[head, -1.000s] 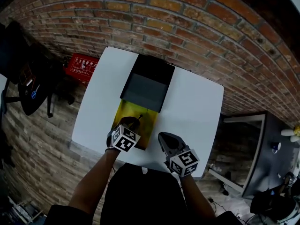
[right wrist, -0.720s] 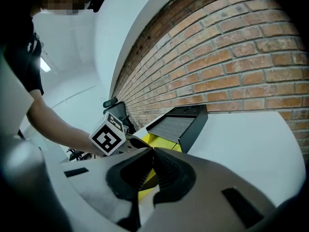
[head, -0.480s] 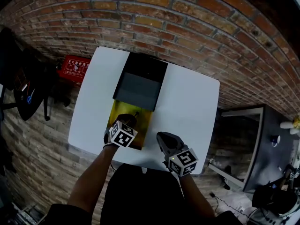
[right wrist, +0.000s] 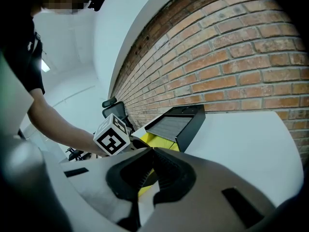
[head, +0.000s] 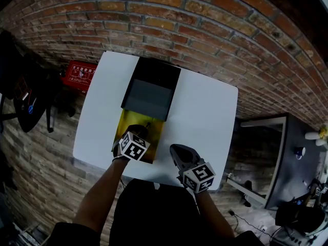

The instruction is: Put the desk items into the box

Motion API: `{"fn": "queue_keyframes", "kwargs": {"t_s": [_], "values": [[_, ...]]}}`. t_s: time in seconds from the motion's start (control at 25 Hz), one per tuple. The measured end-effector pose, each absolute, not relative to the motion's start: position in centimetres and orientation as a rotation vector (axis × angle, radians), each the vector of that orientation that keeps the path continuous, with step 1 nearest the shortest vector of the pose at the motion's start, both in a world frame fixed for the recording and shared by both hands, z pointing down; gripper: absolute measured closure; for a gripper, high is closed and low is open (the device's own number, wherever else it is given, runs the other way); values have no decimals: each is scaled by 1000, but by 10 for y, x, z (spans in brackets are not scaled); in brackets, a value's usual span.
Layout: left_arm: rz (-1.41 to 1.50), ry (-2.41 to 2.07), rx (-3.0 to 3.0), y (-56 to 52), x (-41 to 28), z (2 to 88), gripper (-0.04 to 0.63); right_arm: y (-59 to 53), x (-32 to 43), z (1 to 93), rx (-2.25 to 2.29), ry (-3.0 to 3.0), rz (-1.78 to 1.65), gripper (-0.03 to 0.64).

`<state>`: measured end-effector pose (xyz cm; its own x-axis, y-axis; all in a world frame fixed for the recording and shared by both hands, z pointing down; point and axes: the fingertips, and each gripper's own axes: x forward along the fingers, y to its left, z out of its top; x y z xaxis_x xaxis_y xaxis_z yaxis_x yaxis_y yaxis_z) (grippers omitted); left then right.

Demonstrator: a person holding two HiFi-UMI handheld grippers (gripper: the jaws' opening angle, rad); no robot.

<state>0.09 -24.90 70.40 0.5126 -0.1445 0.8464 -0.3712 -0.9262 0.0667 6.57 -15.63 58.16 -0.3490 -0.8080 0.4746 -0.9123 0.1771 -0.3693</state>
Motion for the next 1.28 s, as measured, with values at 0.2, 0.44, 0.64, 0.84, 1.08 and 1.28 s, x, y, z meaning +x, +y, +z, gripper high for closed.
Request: {"fn": "queue_keyframes", "kwargs": {"t_s": [0.2,0.44,0.64,0.84,1.08,1.28], "values": [[1391,-443,2517,-247,2,706,522,-150,69,582,1692,-2265,913,595],[1400,-477,2527,-247,3,705,520,-143,74,581,1699,-2263,910,595],[1374,-506,2541,-245,3,699,514,-140,78,579,1699,-2274,897,595],[1305,-547,2543,-243,2,683,514,-138,77,577,1685,-2289,881,595],[1207,-640,2553,-244,-3,655,515,-143,69,565,1646,-2344,844,595],[1150,-679,2543,-233,-14,635,519,-145,61,553,1613,-2393,800,595]]}}
